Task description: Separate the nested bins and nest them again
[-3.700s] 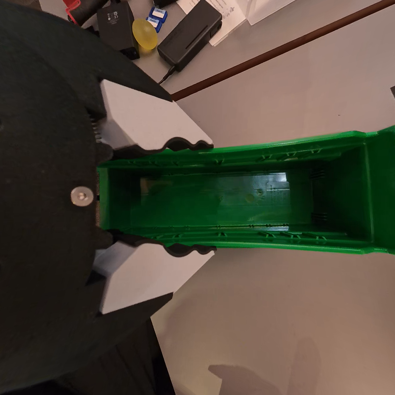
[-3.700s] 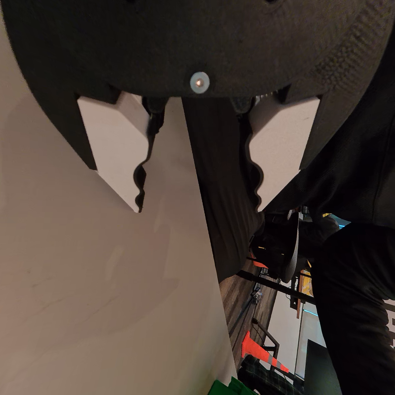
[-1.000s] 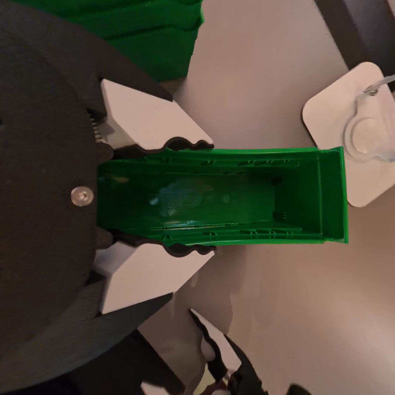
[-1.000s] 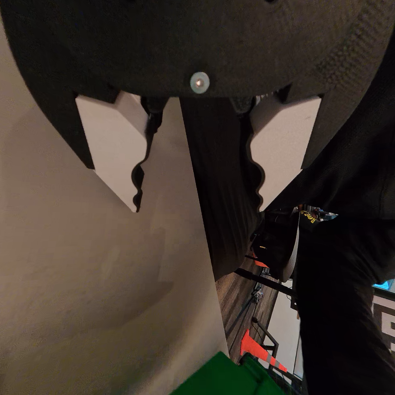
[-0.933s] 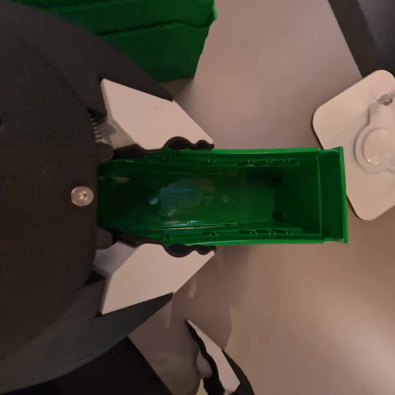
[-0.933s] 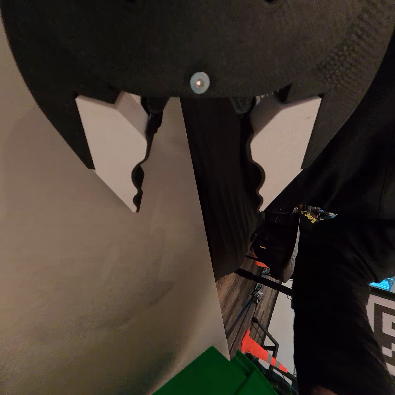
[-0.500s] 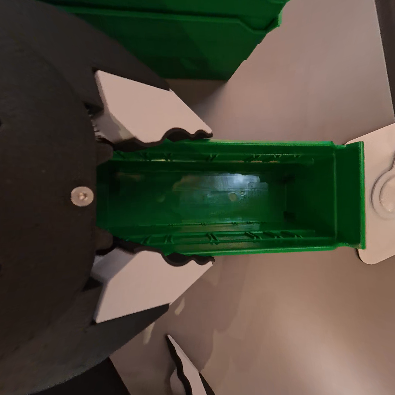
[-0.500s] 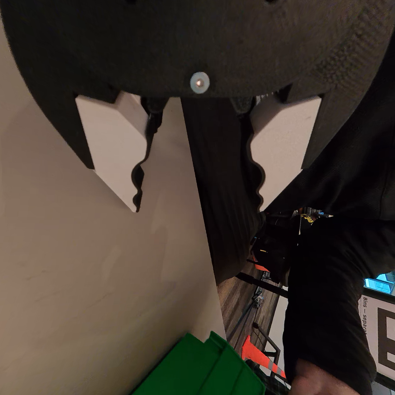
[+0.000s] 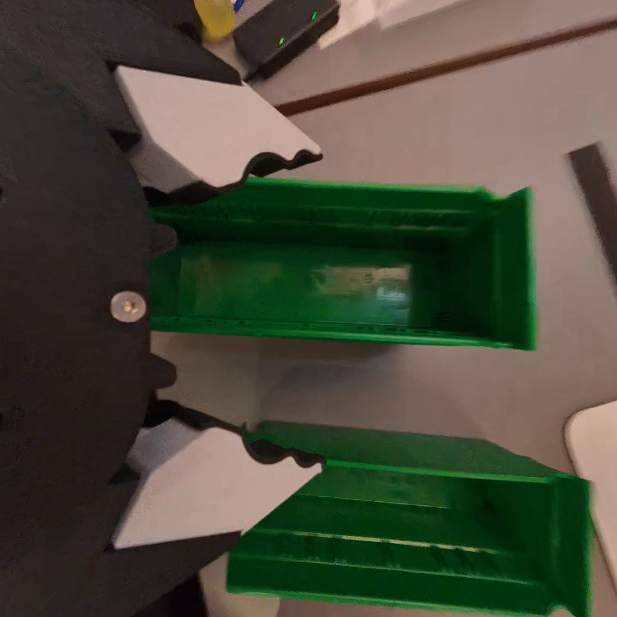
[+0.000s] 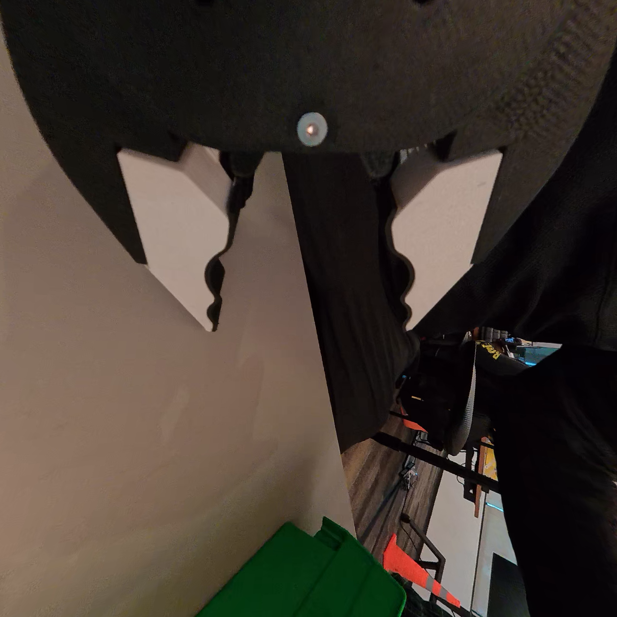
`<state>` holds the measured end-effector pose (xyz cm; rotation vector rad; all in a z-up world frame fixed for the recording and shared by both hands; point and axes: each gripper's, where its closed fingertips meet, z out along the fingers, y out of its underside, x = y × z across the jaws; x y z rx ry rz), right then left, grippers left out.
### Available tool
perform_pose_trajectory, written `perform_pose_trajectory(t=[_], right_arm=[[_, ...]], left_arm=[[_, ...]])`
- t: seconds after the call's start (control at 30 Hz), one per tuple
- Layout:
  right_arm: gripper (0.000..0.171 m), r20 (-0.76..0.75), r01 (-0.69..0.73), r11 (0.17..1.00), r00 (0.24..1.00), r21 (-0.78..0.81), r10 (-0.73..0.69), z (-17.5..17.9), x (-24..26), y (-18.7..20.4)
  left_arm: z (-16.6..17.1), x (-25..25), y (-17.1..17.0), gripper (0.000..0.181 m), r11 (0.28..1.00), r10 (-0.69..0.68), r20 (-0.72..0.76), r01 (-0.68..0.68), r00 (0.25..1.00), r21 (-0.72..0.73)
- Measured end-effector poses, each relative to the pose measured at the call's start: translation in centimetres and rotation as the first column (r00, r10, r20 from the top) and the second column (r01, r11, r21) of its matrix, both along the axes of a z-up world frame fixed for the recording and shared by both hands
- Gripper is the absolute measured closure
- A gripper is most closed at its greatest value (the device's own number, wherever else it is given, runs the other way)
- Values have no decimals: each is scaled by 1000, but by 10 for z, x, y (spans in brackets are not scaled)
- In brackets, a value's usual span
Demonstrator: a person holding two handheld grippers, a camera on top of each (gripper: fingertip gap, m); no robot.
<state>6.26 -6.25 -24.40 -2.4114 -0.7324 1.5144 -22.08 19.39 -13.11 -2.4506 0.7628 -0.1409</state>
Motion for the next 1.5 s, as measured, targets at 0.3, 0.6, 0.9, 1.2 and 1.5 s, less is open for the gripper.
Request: perform_pose_trajectory(t=[0.3,0.6,0.9,1.2,1.5], right_arm=[[69,-2,2,1000,1000,-13,-2,-3,0,-1],[71,-14,3,1000,1000,-21,-3,-3,0,0],[73,-25,3,1000,1000,-29,-3,-3,0,0],[74,-31,-1,999,1000,-34,0,-3,-1,0],[72,-20,-6,1000,1000,-27,6,-2,-1,0]], left_arm=[[-44,-42,-3,61,991,1,-106,-16,994,-135],[-39,-43,-1,75,991,-12,-47,6,999,-135],[-35,-47,2,80,993,13,-38,-17,999,-113],[-9,-44,8,81,998,13,30,-11,999,-65],[36,-42,7,82,999,20,16,-20,1000,28]])
